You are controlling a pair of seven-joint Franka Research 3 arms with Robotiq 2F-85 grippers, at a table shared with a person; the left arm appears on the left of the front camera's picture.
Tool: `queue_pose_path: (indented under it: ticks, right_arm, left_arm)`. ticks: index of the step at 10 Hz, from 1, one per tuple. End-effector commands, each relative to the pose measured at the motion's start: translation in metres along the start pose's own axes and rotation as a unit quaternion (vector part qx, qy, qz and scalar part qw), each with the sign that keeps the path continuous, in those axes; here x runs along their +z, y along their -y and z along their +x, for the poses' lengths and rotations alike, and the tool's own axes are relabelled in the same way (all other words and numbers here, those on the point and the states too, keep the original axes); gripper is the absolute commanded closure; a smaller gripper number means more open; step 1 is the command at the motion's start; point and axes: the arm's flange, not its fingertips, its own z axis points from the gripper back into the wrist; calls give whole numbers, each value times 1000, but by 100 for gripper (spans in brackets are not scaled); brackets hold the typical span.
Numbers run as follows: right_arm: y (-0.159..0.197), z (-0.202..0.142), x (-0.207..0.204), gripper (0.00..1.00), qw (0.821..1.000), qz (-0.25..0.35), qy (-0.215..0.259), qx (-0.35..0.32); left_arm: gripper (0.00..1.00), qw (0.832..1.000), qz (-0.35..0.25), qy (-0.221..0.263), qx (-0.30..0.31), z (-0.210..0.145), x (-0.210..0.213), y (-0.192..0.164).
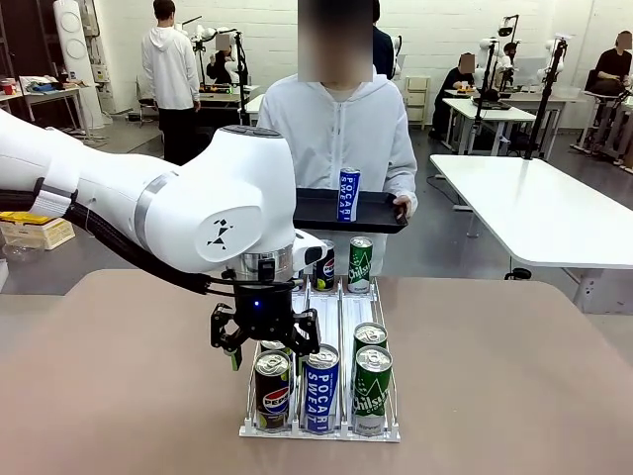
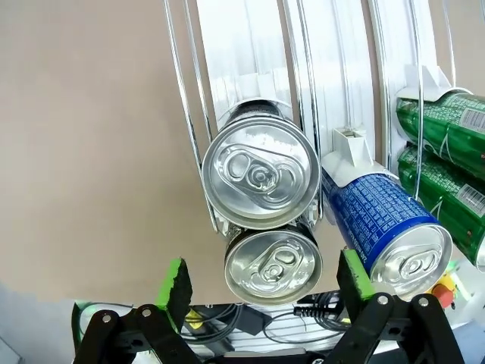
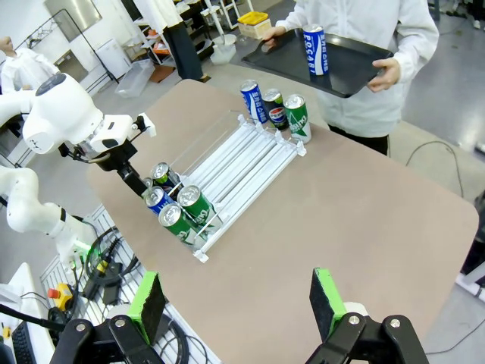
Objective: Retrieve and hand over the desired beverage to the person.
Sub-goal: Pick up another can of the same type that the person held from the Automatic Can Dispenser.
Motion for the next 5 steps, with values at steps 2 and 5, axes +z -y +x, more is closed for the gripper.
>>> queue_pose_path:
  ticks: [2,5]
  right_arm:
    - [2,1,-1,0,1000,12,9,4]
    - [2,1,-1,0,1000,12,9,4]
  left_arm:
    - [0,1000,14,14,18,5,-6,8]
    - [0,999,20,14,27,6,-7,8]
